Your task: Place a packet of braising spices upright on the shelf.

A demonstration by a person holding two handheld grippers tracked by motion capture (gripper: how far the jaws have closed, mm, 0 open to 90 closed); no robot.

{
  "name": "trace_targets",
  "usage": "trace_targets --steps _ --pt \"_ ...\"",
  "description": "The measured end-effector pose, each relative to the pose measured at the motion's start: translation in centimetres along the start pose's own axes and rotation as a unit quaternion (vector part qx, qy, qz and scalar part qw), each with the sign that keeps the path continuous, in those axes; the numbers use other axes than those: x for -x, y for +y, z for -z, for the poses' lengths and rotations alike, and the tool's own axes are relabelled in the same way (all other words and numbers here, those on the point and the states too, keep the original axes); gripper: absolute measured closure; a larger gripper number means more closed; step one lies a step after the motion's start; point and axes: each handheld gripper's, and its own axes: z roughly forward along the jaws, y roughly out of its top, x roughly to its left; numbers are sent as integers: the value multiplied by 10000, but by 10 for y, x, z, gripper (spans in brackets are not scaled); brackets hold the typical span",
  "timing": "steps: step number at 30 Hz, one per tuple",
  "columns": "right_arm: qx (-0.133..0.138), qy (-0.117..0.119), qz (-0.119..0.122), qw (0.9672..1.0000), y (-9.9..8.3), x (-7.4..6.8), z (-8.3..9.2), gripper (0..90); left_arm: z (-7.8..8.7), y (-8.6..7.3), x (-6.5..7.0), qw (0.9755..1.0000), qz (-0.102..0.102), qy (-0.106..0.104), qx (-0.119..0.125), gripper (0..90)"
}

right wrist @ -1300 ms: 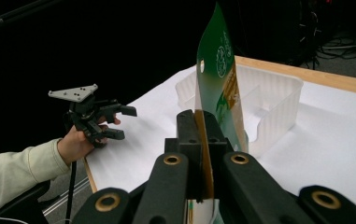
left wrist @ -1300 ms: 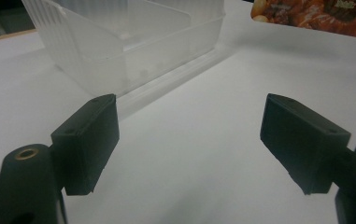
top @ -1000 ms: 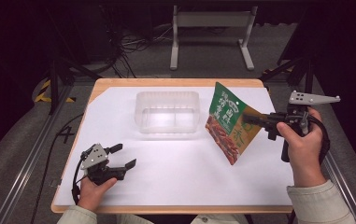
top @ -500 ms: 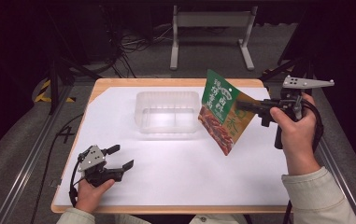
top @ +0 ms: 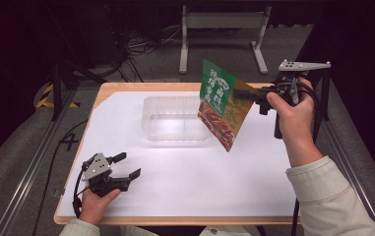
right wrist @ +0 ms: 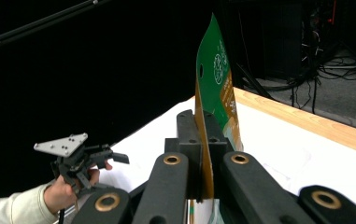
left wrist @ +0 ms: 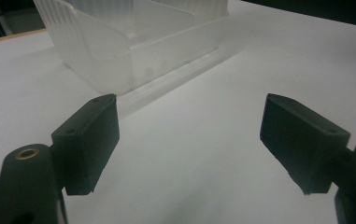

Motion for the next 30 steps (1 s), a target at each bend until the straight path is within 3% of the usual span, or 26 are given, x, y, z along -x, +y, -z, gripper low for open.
trace_targets --steps 6,30 --pt "36 22 -114 9999 7 7 -20 900 -3 1 1 10000 -8 -52 29 204" --pt "145 -33 -2 9999 35 7 -96 900 -10 5 -3 9997 -33 -207 98 208"
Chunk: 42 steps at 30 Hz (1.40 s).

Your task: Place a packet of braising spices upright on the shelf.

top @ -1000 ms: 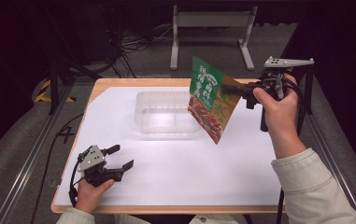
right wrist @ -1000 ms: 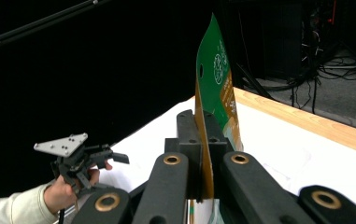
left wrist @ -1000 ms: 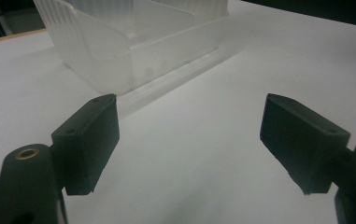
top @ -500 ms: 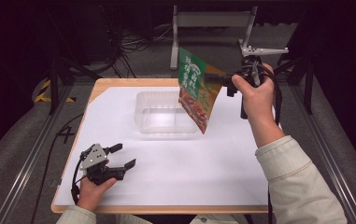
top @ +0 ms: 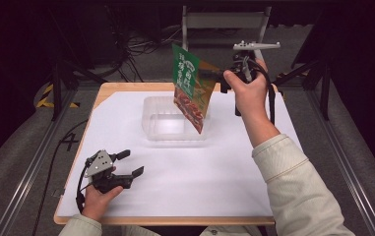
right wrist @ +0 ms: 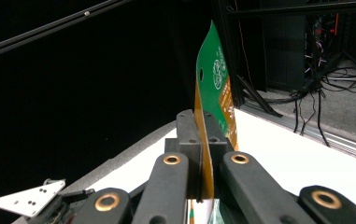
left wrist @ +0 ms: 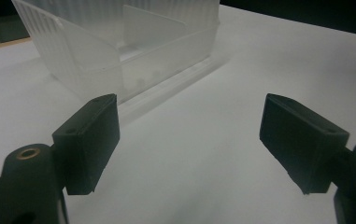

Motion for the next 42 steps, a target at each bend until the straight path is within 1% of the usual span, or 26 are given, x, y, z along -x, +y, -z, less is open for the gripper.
trace_targets --steps 2,5,7,9,11,16,17,20,21,27,39,42 --pt "8 -3 -13 10000 1 1 -4 900 0 0 0 10000 -39 10 2 207" --pt "1 68 -81 9999 2 4 -12 900 0 0 0 10000 -6 -4 -19 209" --pt "-26 78 -70 9999 3 6 -18 900 1 -1 0 10000 -22 0 -16 208" --pt "-39 80 -32 10000 3 7 -23 900 4 -1 0 10000 15 20 -4 208" --pt "-34 78 -31 10000 3 7 -26 900 5 -2 0 10000 22 38 -2 208" --pt "-50 90 -50 9999 3 7 -39 900 10 -4 0 9999 55 86 -25 209" --pt "-69 81 -52 9999 3 7 -42 900 12 -5 0 9999 28 104 -31 208" --pt "-93 96 -82 9999 2 8 -50 900 16 -7 1 9998 101 163 -3 208" --pt "-100 100 -78 9999 1 8 -52 900 19 -7 0 9998 77 184 -12 208" --pt "-145 107 -109 9998 -3 9 -66 900 27 -11 1 9995 126 282 6 208" --pt "-132 4 -131 9998 -9 14 -85 900 33 -13 3 9992 180 360 21 208" --pt "-151 -58 -148 9998 -11 17 -89 900 33 -14 2 9992 181 352 23 208"
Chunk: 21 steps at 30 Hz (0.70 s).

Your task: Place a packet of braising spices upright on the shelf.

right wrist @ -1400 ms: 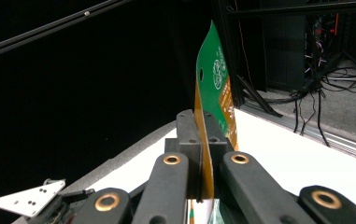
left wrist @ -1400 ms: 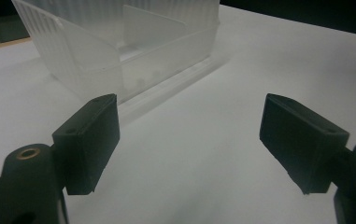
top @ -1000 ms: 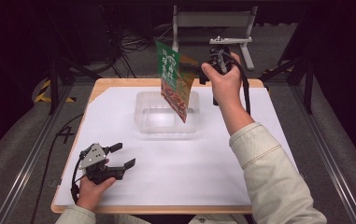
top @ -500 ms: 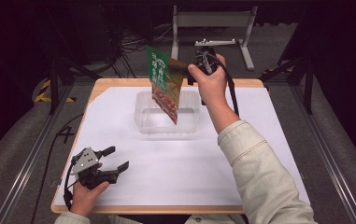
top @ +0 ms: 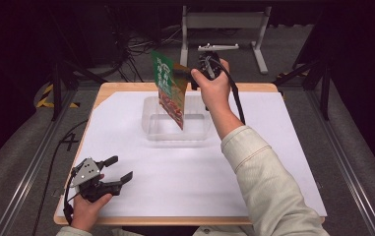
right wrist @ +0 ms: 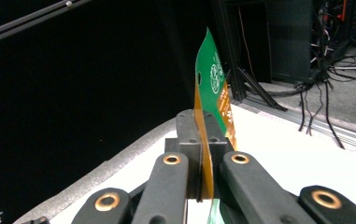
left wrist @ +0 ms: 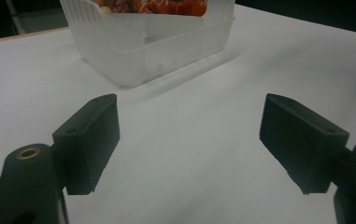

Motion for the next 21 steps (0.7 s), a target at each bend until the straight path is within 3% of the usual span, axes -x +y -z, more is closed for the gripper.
trace_targets --steps 21 --pt "-114 -173 -103 9997 -17 12 -10 900 -4 1 0 10000 -14 -46 -33 208"
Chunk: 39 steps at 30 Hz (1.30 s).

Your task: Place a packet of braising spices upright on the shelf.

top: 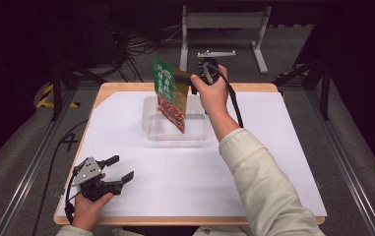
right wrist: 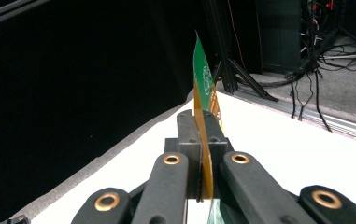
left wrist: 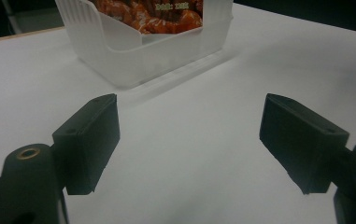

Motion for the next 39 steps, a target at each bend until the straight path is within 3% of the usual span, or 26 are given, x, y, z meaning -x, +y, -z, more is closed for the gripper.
trace_targets --steps 16,39 --pt "-96 41 -25 9999 -8 -1 -8 897 -3 0 -1 10000 7 -56 -26 207" --pt "-161 202 -148 9996 -14 0 -4 843 -6 1 0 10000 -10 -79 -22 207"
